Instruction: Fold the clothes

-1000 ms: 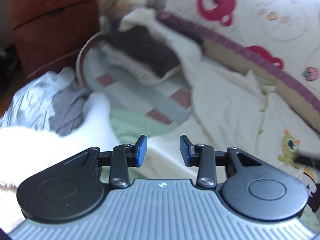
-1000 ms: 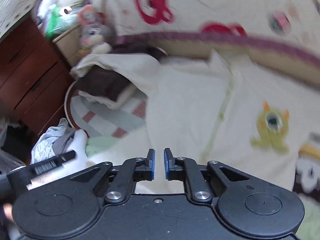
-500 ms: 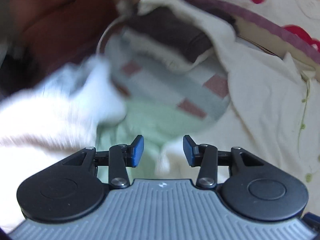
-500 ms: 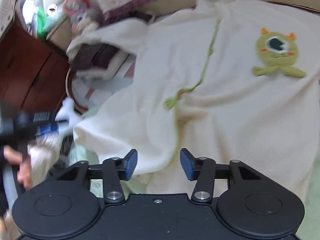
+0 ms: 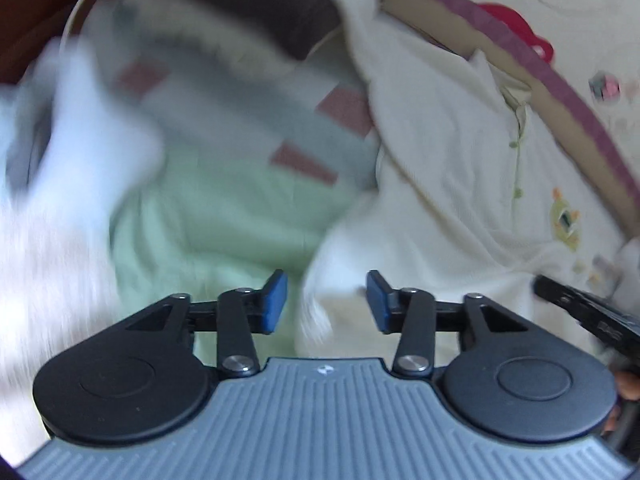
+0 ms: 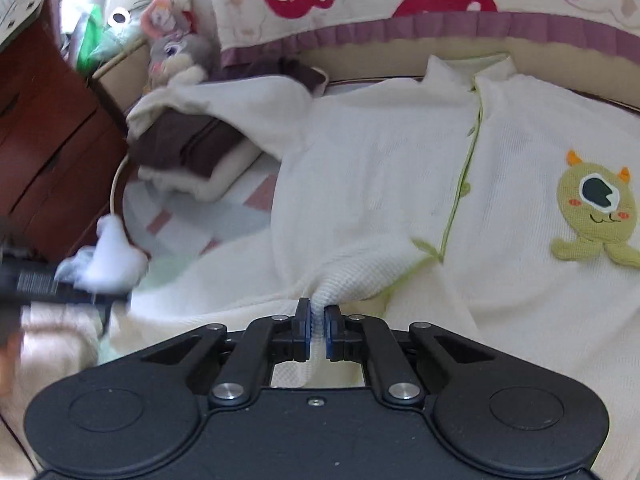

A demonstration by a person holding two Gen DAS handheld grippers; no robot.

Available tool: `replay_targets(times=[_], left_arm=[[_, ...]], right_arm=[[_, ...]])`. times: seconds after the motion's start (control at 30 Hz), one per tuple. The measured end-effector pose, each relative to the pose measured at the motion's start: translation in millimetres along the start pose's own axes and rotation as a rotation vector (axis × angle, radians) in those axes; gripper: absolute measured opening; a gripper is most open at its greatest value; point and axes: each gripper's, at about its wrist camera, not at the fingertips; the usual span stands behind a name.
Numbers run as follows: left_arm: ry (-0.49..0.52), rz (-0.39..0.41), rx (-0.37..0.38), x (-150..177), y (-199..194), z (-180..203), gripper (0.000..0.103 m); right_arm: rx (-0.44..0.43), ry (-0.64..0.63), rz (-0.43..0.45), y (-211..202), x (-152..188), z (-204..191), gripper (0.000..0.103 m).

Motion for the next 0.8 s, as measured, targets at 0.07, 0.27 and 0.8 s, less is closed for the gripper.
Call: replay_targets(times=[0.07, 0.27, 0.8], left_arm=[[0.084, 0.044, -0.02, 10, -12, 11, 0.038], [0.208, 0.072, -0.028, 29, -18, 25, 0.051], [0.216, 0.196, -0.044, 40, -3, 54, 0.004]], right_arm=[[0.007, 0.018, -0.021, 4, -4, 3, 0.009], [0.082, 0.014, -0.03, 18, -12, 22, 0.009], [0.29, -0.487, 0.121, -37, 1, -46, 0.033]])
Point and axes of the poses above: each gripper's, at about its wrist camera, not at the fingertips, and y roughly the way its jaws point, z to its right, x to its underside, and after that the axes turned 5 degrees about -y, right-handed
